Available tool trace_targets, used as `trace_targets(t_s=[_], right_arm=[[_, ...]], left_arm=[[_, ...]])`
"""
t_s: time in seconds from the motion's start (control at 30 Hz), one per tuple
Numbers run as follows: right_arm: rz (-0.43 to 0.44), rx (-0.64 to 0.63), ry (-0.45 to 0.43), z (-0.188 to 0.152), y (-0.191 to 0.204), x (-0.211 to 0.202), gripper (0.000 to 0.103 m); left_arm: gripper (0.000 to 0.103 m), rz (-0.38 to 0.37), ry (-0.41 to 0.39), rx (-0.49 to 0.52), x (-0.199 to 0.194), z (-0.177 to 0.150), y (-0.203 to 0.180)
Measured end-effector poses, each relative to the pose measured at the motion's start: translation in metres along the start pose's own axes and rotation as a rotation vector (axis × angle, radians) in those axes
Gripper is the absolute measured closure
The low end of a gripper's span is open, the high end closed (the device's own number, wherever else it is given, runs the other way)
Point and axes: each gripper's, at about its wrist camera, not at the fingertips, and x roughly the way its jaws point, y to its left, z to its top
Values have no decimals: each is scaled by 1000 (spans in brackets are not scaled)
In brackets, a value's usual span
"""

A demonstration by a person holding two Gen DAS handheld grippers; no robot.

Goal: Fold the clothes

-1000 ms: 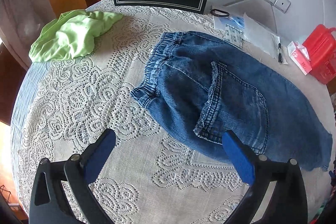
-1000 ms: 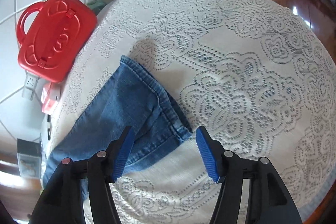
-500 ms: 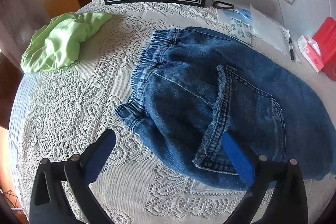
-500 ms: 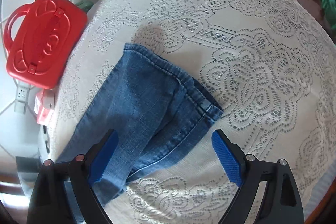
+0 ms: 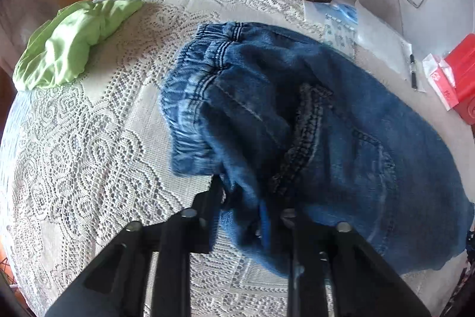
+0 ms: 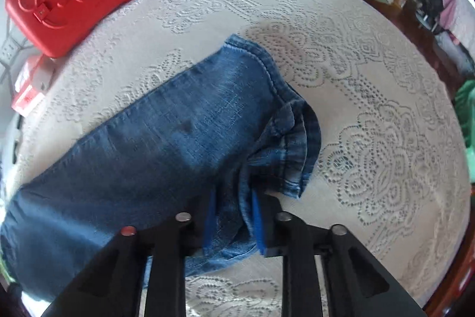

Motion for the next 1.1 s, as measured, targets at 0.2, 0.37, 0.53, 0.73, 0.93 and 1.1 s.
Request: trace_targets(t_s=[0.2,0.37,0.53,0.73,0.93,1.1], right_arm=[[129,32,-76,8,-7,-32,89],[279,-158,-220,3,80,-109,89],[532,-426,-296,-62,244,-178,89],[717,-667,-184,-197,430,-169,97],[693,-791,154,-310,500,-78,61],[676,-675,71,-260,427,-86,39]], left_arm=[[92,-25,-70,2,-31,2,13],[86,-58,-123,33,-65,5,33],[24,-104,-186,39,-101,8,58],[24,-37,-253,59,-138,8,97],[22,-22,-233,82,-130,7,119],[0,-81,-202,138,-105,12,87]])
